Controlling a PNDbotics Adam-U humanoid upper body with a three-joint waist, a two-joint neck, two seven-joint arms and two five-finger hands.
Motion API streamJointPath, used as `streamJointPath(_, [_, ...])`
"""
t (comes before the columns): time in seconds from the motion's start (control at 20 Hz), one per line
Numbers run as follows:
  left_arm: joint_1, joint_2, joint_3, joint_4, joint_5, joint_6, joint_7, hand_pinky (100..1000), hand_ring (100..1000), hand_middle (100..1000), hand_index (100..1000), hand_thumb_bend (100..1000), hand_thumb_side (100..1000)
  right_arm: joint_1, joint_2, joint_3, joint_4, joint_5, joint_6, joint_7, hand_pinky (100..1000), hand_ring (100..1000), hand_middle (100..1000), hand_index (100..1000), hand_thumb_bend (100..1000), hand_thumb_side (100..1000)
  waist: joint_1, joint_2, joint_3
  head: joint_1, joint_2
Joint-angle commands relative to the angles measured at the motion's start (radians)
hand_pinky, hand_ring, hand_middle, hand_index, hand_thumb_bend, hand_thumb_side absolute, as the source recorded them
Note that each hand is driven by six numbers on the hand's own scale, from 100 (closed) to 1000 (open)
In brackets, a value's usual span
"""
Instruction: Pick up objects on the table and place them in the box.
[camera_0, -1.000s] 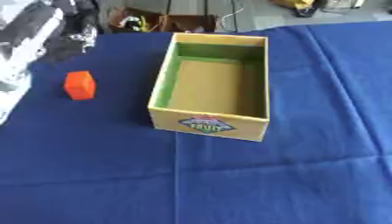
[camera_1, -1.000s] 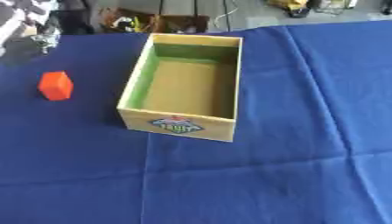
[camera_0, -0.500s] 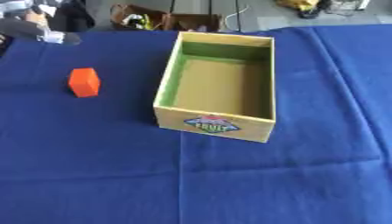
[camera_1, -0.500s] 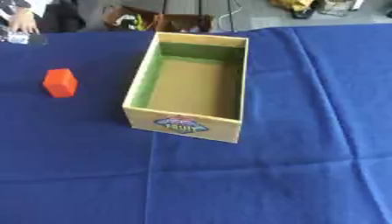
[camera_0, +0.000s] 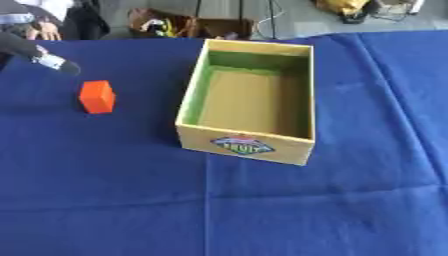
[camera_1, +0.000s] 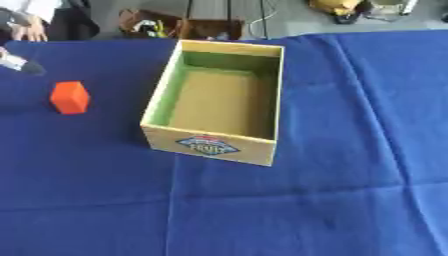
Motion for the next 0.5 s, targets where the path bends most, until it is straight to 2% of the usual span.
streamJointPath(0.05, [-0.032, 0.020, -0.006, 0.006, -0.028, -0.017, -0.027, 832, 932, 1000, 1000, 763, 680, -0.003, -0.004, 0.001, -0.015, -0.001, 0.003, 0.004, 755, 827, 821, 892, 100, 1000, 0.000, -0.015, 0.000, -0.002, -0.013])
streamJointPath(0.15, [-0.038, 0.016, -0.009, 0.015, -0.042, -0.024, -0.034, 832, 933, 1000, 1000, 756, 676, -0.003, -0.003, 0.002, -0.015, -0.001, 0.004, 0.004, 755, 827, 821, 892, 100, 1000, 0.000, -0.014, 0.000, -0.002, -0.014])
streamJointPath(0.2, [-0.040, 0.014, -0.018, 0.018, -0.053, -0.031, -0.038, 830, 928, 1000, 1000, 556, 556, -0.004, -0.003, 0.003, -0.015, 0.000, 0.004, 0.004, 755, 826, 820, 892, 100, 1000, 0.001, -0.012, -0.003, -0.001, -0.014])
streamJointPath(0.25, [-0.042, 0.011, -0.027, 0.021, -0.065, -0.041, -0.041, 825, 923, 1000, 1000, 494, 516, -0.004, -0.002, 0.004, -0.015, 0.000, 0.004, 0.005, 755, 826, 820, 892, 100, 1000, 0.002, -0.009, -0.006, 0.000, -0.014])
streamJointPath(0.35, [-0.044, 0.006, -0.041, 0.025, -0.079, -0.059, -0.043, 825, 924, 1000, 1000, 473, 499, -0.005, 0.000, 0.005, -0.015, 0.002, 0.005, 0.006, 755, 825, 820, 892, 100, 1000, 0.003, -0.005, -0.009, -0.001, -0.016])
streamJointPath(0.5, [-0.043, 0.003, -0.056, 0.021, -0.085, -0.086, -0.047, 824, 920, 1000, 1000, 540, 526, -0.008, 0.001, 0.006, -0.015, 0.005, 0.006, 0.006, 755, 824, 819, 892, 100, 1000, 0.005, 0.001, -0.013, -0.002, -0.018])
